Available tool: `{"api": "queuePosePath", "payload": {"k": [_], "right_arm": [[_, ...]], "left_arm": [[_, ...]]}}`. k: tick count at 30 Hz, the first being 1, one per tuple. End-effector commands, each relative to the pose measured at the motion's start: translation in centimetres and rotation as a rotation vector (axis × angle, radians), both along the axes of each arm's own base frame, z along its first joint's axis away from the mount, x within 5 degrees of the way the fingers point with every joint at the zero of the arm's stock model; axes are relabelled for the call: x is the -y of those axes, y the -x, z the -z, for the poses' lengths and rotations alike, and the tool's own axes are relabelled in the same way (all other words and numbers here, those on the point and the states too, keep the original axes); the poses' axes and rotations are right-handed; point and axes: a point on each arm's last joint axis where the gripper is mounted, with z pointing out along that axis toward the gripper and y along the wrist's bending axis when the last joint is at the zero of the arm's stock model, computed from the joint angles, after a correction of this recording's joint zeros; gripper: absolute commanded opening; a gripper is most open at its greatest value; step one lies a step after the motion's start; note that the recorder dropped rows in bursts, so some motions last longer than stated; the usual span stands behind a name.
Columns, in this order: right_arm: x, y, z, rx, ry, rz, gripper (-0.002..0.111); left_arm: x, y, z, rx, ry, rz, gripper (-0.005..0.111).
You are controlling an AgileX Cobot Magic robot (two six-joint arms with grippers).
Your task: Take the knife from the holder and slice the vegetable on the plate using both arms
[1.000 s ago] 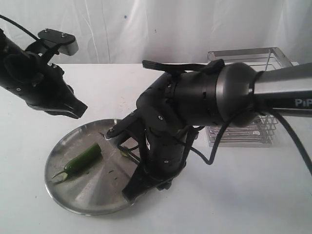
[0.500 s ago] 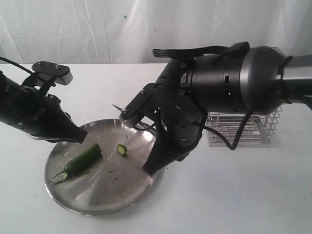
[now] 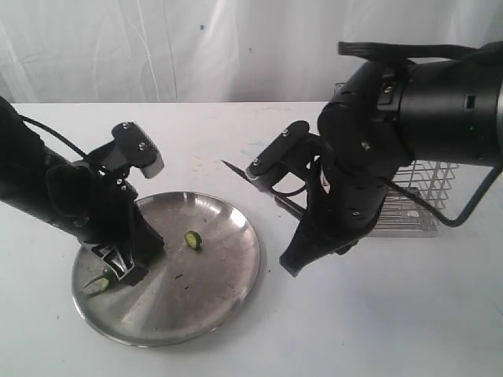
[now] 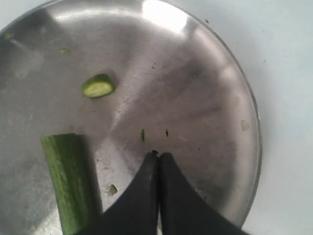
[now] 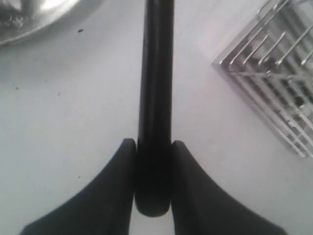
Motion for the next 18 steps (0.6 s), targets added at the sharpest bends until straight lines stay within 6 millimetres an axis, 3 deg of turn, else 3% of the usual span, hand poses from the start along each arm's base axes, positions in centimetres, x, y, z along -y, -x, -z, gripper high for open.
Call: {"api": "queuePosePath", "payload": {"k": [1, 3, 9, 11, 15, 17, 18], "right_arm": [[0.9, 0.0, 0.1, -0.126, -0.106, -0.009, 0.0], [1.2, -0.3, 0.1, -0.118, -0.12, 0.005, 0.0], [1.0, -0.4, 0.0, -0.111, -0.146, 0.017, 0.0], [0.9, -0.5, 0.0, -0.095, -0.163, 0.018, 0.0], [0.4, -0.5, -0.1, -0.102, -0.23, 0.056, 0.0], [0.1, -0.1, 0.0, -0.145, -0.243, 0.036, 0.0], [0.0, -0.1, 0.2, -0.162, -0.245, 0.026, 0.0]], "left_arm": [[0.2, 0.2, 0.7, 0.038, -0.062, 0.147, 0.003], [0.0, 0.0, 1.0, 0.045, -0.099, 0.167, 0.012], [0.0, -0.9, 2.7, 0.041, -0.133, 0.152, 0.052], [0.0, -1.3, 3.3, 0.045, -0.142, 0.143, 0.06], [-0.5, -2.2, 3.2, 0.108, -0.149, 0.08, 0.059], [-1.4, -3.0, 2.5, 0.139, -0.108, -0.07, 0.051], [-2.1, -3.4, 2.0, 0.154, -0.082, -0.153, 0.041]]}}
